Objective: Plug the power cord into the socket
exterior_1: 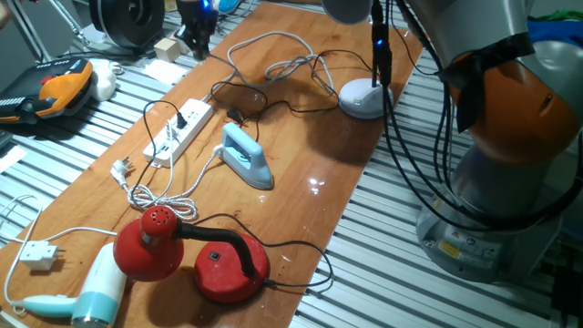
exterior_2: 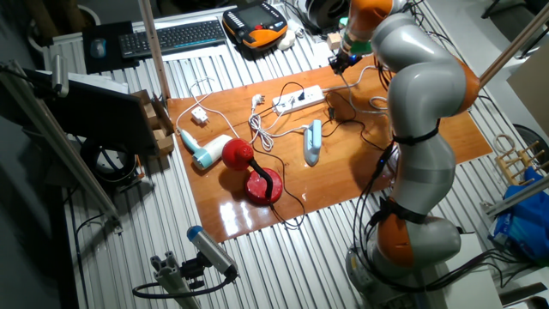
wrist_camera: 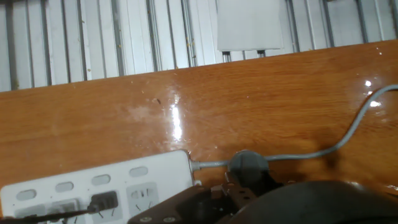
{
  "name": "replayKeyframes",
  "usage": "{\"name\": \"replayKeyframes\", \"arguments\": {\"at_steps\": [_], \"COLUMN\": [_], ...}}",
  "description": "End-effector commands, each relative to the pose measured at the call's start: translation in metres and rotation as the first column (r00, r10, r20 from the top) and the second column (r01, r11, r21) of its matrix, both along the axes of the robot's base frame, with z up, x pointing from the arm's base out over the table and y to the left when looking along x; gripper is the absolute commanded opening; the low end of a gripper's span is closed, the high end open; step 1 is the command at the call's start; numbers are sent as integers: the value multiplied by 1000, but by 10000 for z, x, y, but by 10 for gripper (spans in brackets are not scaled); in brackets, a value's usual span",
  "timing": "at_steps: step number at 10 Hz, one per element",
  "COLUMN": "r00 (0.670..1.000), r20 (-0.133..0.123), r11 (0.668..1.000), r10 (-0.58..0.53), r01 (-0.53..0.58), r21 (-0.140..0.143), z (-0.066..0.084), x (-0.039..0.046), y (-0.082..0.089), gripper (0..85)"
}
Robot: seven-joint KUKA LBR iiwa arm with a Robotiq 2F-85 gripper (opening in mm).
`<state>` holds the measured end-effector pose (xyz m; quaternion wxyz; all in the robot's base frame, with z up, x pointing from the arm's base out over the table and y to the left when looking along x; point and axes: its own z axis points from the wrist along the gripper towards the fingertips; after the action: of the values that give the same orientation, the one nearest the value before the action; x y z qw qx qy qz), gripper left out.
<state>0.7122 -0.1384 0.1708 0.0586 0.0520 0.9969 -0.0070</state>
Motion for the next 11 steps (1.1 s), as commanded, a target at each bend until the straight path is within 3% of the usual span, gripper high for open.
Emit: {"name": "replayKeyframes", "arguments": {"at_steps": [1,5,8,11], "r00": [1000,999,995,993], "r20": [-2,-10,-18,1], "r11": [1000,999,995,993], "r10": [-6,-44,-101,-122], "r01": [6,44,101,122], "r21": [6,14,13,-2], "z": [21,33,-61,-224], "x": [-33,-205,-321,-382], "y": [18,186,358,512], "gripper": [0,0,0,0]}}
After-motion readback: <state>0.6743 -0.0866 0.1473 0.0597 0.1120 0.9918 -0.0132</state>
